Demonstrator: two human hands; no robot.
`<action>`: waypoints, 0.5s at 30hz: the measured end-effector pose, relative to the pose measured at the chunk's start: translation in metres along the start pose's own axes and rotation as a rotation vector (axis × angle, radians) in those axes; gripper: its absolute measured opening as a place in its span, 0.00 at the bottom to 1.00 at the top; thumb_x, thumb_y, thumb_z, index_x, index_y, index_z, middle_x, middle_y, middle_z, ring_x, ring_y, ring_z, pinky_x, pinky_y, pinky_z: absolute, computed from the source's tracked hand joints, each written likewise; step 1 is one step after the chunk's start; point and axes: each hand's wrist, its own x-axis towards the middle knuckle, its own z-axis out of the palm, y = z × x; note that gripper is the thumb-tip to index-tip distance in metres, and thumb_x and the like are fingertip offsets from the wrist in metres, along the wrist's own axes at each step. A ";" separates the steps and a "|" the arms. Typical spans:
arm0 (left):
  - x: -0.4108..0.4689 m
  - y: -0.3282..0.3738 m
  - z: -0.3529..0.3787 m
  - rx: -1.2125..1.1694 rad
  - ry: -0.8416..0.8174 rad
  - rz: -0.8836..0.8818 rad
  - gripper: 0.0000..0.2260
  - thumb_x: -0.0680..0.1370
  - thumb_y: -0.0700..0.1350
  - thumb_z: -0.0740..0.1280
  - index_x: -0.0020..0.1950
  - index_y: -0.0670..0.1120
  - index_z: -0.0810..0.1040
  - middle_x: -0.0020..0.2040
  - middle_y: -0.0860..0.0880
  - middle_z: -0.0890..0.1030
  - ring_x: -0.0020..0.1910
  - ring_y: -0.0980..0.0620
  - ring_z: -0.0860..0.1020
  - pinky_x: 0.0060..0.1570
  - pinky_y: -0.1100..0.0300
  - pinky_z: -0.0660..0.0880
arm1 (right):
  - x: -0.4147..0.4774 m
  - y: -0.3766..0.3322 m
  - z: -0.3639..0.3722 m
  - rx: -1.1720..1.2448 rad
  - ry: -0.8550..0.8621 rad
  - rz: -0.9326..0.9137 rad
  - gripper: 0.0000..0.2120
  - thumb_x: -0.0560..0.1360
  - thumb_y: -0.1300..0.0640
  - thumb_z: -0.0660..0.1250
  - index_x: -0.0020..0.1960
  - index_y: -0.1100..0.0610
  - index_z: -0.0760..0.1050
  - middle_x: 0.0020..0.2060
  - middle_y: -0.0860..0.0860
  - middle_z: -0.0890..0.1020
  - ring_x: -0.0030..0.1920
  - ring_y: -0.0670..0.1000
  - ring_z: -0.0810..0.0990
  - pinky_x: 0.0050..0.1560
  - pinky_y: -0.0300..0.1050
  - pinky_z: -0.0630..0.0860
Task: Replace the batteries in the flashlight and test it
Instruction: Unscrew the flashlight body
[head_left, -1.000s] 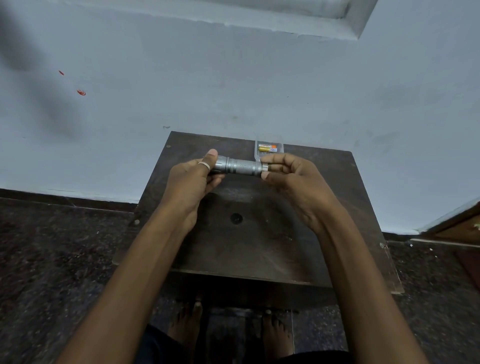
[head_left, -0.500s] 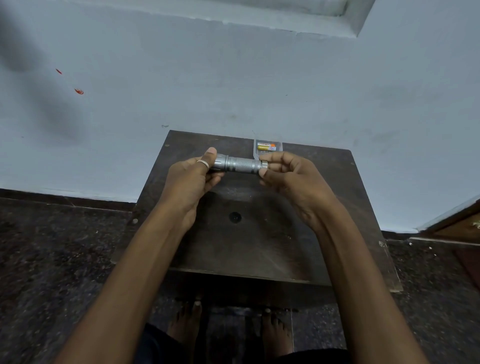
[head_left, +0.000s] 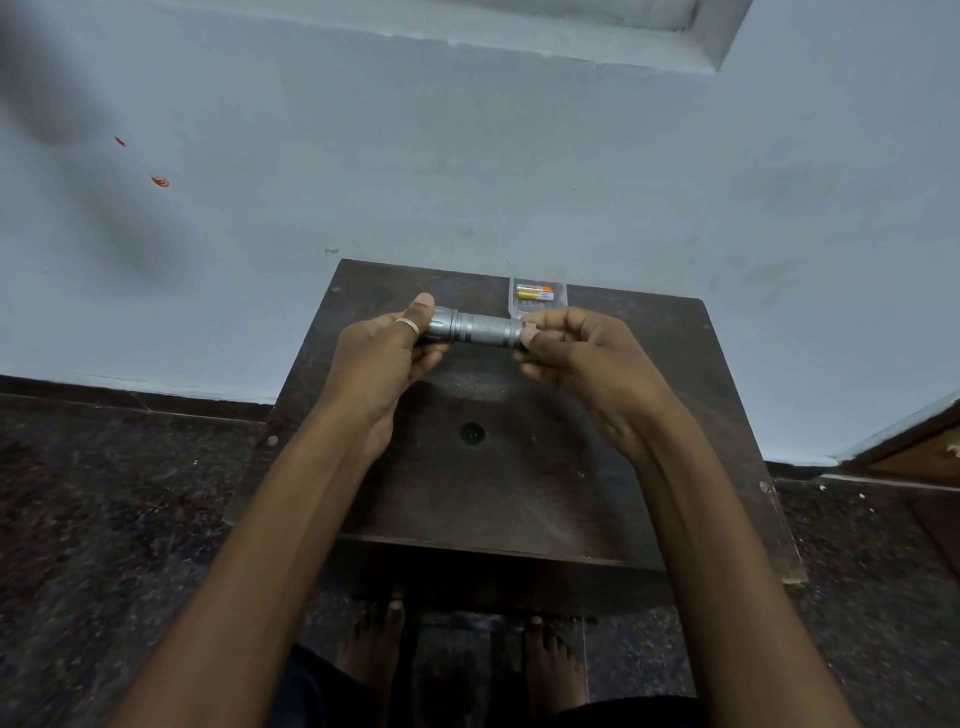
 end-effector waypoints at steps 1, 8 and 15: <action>0.000 0.000 0.000 -0.002 0.000 0.000 0.09 0.80 0.48 0.68 0.46 0.43 0.82 0.42 0.48 0.84 0.45 0.53 0.83 0.49 0.61 0.80 | 0.000 -0.001 -0.001 0.009 -0.007 -0.010 0.06 0.77 0.69 0.69 0.52 0.61 0.79 0.37 0.52 0.82 0.40 0.47 0.82 0.44 0.38 0.82; -0.001 0.001 0.000 0.004 -0.009 0.000 0.09 0.80 0.48 0.68 0.45 0.44 0.82 0.40 0.49 0.84 0.45 0.53 0.83 0.48 0.62 0.80 | -0.001 -0.001 0.003 -0.005 0.024 0.048 0.09 0.81 0.57 0.67 0.50 0.63 0.79 0.38 0.55 0.81 0.35 0.47 0.81 0.37 0.37 0.81; 0.000 0.001 0.000 -0.002 -0.001 -0.003 0.09 0.80 0.48 0.68 0.45 0.43 0.82 0.41 0.49 0.84 0.44 0.53 0.83 0.46 0.63 0.80 | 0.000 0.001 0.003 -0.031 0.012 0.001 0.06 0.80 0.61 0.68 0.50 0.65 0.79 0.38 0.57 0.81 0.36 0.48 0.81 0.37 0.36 0.80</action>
